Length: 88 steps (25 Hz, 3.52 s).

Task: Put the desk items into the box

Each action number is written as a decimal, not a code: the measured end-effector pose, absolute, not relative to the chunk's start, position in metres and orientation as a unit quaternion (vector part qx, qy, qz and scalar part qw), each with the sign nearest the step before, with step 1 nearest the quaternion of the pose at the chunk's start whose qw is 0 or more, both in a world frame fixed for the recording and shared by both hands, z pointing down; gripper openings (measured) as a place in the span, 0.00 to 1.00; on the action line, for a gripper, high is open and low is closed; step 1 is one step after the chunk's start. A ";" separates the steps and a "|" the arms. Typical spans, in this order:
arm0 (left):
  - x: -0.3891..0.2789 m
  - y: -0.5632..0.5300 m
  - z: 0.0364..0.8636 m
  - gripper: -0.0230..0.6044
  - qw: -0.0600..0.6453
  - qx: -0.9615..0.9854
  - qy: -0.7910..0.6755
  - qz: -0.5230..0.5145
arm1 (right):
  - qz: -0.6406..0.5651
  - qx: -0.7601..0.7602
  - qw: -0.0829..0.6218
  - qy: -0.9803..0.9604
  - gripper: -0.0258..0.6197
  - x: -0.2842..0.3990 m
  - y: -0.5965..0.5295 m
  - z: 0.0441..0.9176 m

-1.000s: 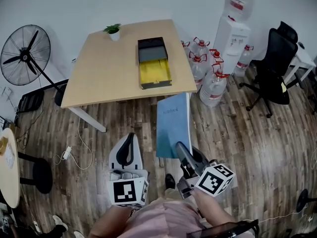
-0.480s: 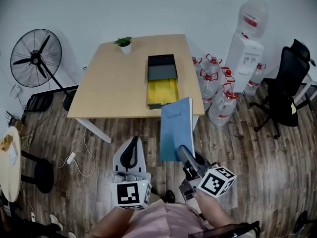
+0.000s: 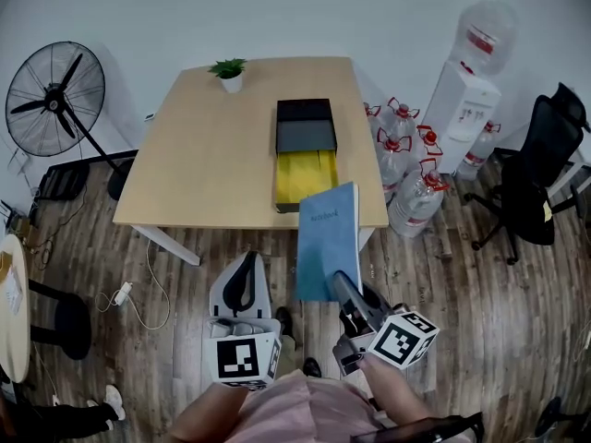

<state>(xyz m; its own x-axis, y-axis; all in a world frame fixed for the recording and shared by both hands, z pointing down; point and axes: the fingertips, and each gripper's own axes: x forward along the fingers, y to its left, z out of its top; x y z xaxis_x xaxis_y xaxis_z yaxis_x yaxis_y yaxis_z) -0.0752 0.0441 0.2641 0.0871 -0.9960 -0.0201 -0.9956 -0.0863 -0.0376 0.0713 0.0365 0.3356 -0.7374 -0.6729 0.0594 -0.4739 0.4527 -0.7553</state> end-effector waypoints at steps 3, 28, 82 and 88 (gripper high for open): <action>-0.086 0.016 0.266 0.06 0.017 -0.741 0.671 -0.001 | -0.397 -0.348 0.125 0.840 0.11 0.062 0.011 0.338; -0.155 -0.132 0.251 0.06 0.030 -0.773 0.633 0.022 | -0.393 -0.374 0.172 0.822 0.11 0.002 -0.132 0.322; -0.110 -0.202 0.387 0.06 -0.064 -0.795 0.587 -0.139 | -0.645 -0.330 0.158 0.671 0.49 0.046 -0.186 0.522; -0.094 -0.194 0.369 0.06 -0.067 -0.810 0.575 -0.099 | -0.592 -0.365 0.151 0.702 0.50 0.067 -0.176 0.492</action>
<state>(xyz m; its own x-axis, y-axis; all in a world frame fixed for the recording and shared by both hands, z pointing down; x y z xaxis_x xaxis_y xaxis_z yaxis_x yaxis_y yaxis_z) -0.0939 -0.1939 0.3690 0.3197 -0.9171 0.2380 -0.9438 -0.3304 -0.0053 0.0671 -0.1762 0.4918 -0.6871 -0.6924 0.2201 -0.3337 0.0316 -0.9422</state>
